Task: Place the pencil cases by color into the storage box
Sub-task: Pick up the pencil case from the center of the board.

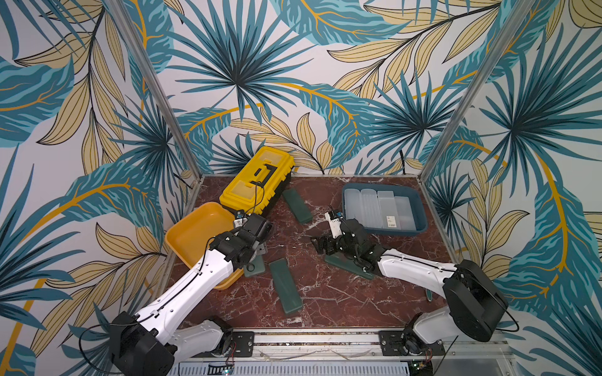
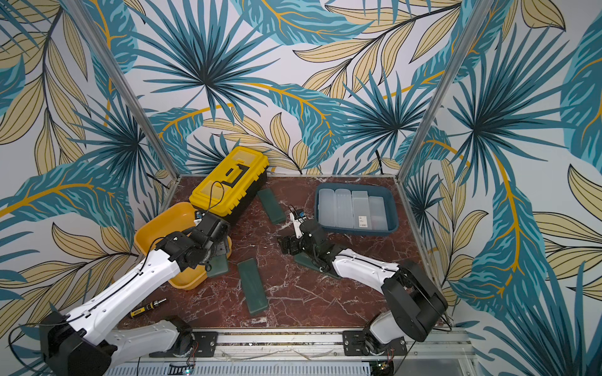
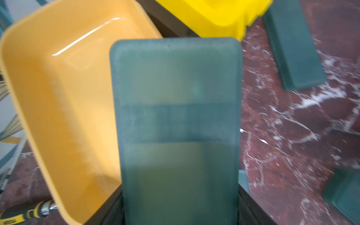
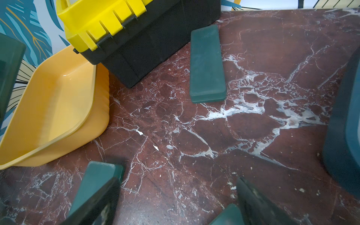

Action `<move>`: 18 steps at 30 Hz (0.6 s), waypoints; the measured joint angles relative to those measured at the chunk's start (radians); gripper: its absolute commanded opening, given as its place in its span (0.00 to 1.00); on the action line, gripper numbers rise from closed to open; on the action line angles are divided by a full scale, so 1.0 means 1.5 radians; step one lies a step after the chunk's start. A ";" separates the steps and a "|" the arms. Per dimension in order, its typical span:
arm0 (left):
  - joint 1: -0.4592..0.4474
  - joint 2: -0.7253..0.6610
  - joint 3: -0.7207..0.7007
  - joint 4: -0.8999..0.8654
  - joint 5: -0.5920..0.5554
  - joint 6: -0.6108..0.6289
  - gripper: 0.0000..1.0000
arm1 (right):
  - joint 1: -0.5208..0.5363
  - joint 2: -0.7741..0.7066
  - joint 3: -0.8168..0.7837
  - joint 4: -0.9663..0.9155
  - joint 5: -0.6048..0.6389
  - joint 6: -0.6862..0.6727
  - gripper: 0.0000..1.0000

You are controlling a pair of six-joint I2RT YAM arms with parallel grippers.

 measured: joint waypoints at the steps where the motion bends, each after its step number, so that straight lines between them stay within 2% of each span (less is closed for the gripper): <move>1: 0.026 0.000 0.000 0.000 0.001 0.011 0.62 | 0.000 -0.001 0.000 0.000 0.000 0.000 0.93; 8: 0.204 0.025 0.024 0.010 0.039 0.068 0.62 | 0.000 -0.012 0.000 0.000 0.000 0.000 0.93; 13: 0.284 0.093 0.045 0.042 0.083 0.082 0.62 | 0.000 -0.019 0.000 0.000 0.000 0.000 0.93; 18: 0.337 0.193 0.075 0.076 0.131 0.087 0.62 | -0.001 -0.022 0.000 0.000 0.000 0.000 0.93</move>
